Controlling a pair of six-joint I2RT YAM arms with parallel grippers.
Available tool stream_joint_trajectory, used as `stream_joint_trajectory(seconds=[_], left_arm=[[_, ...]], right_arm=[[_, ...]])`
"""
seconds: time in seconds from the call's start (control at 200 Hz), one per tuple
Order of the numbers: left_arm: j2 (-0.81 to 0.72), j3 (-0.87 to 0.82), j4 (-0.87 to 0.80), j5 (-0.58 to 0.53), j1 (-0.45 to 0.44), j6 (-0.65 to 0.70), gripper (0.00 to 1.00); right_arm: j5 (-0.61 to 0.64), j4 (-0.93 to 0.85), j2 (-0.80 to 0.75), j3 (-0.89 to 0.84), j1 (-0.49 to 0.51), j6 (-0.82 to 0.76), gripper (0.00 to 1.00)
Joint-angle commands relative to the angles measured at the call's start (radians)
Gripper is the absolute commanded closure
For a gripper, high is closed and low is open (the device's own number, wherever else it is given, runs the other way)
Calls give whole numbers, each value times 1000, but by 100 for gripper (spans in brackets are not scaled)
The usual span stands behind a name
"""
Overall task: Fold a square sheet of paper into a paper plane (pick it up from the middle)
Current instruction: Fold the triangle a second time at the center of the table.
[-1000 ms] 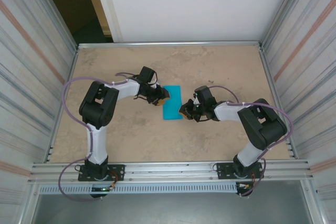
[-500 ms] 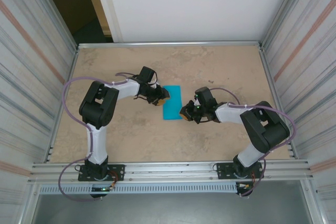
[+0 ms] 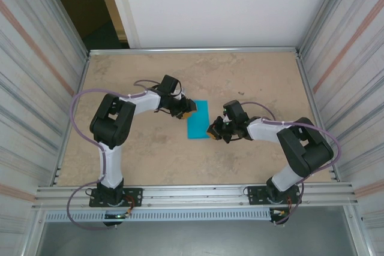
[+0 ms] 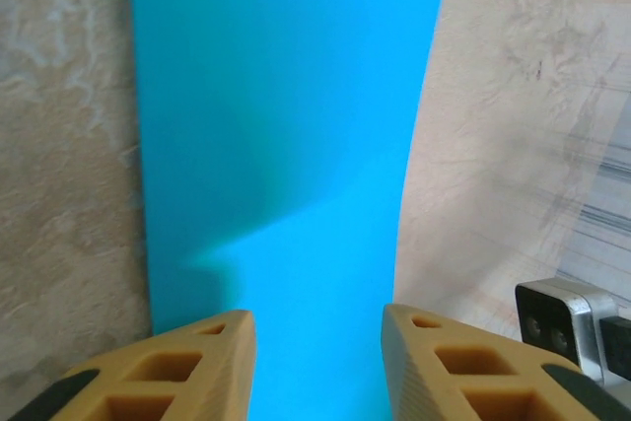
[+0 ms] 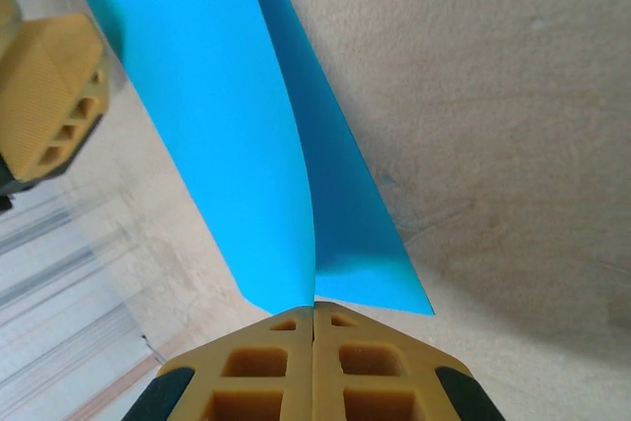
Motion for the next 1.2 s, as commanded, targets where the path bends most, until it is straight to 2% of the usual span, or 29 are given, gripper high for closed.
stream_joint_trajectory(seconds=[0.0, 0.476, 0.807, 1.193], left_arm=[[-2, 48, -14, 2, 4, 77, 60], [105, 117, -138, -3, 6, 146, 61], [126, 113, -162, -21, 5, 149, 62], [104, 100, -199, -121, 5, 138, 70]], right_arm=[[-8, -66, -28, 24, 4, -31, 100], [-37, -80, -1, 83, 14, -88, 100], [-62, -54, 123, 207, 42, -116, 100], [23, 70, 223, 255, 53, -71, 100]])
